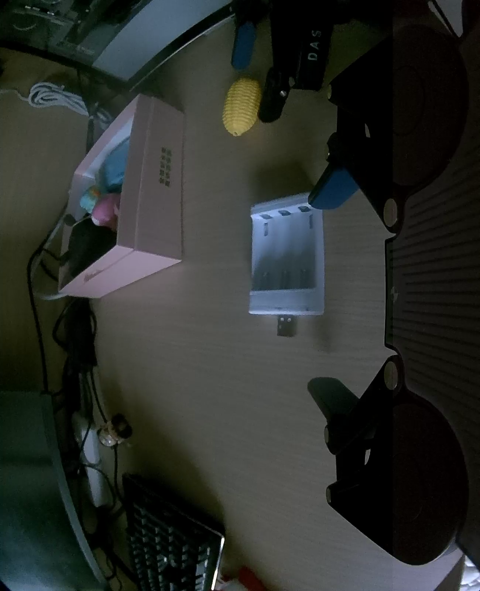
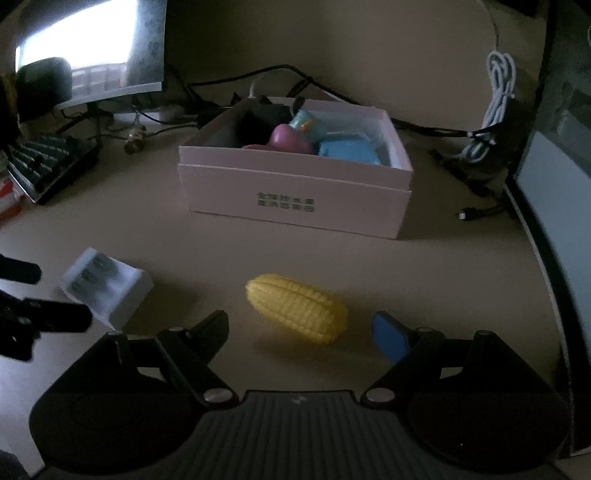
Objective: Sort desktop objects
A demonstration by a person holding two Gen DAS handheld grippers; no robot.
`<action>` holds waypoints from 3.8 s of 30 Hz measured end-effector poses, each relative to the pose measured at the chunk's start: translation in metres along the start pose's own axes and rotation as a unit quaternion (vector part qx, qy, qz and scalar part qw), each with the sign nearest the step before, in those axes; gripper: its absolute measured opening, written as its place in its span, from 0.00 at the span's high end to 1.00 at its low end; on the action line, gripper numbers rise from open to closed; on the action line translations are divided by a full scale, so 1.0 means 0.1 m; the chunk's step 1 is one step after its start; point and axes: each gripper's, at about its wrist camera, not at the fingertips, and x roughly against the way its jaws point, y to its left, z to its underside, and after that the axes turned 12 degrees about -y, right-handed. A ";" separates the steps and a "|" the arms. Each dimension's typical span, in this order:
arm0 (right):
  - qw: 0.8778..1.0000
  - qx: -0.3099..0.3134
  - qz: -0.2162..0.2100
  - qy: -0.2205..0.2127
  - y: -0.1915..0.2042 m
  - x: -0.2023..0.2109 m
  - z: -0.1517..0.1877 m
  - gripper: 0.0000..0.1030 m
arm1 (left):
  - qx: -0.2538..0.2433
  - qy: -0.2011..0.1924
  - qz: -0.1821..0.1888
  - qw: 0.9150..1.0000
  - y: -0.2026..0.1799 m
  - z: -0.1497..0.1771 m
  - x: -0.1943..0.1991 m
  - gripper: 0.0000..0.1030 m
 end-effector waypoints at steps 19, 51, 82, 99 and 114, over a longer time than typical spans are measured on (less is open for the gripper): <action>1.000 -0.008 0.018 -0.004 -0.27 0.02 0.02 0.15 | 0.000 0.003 -0.002 1.000 -0.02 0.01 -0.02 0.03; 0.999 -0.023 -0.017 -0.018 -0.08 0.20 -0.07 0.35 | -0.040 -0.002 -0.016 0.999 -0.28 -0.07 -0.29 0.02; 0.993 0.002 -0.004 -0.120 -0.63 1.32 -0.46 0.35 | -0.093 -0.205 0.078 0.971 -0.78 -0.92 0.56 0.11; 0.991 -0.055 0.020 -0.117 -0.57 0.82 -0.69 0.35 | -0.014 -0.133 0.024 0.991 -0.11 -0.97 0.02 0.03; 0.988 -0.088 -0.034 -0.123 -0.65 -0.20 -1.43 0.26 | 0.099 -0.090 -0.145 0.980 0.59 -0.08 0.81 0.03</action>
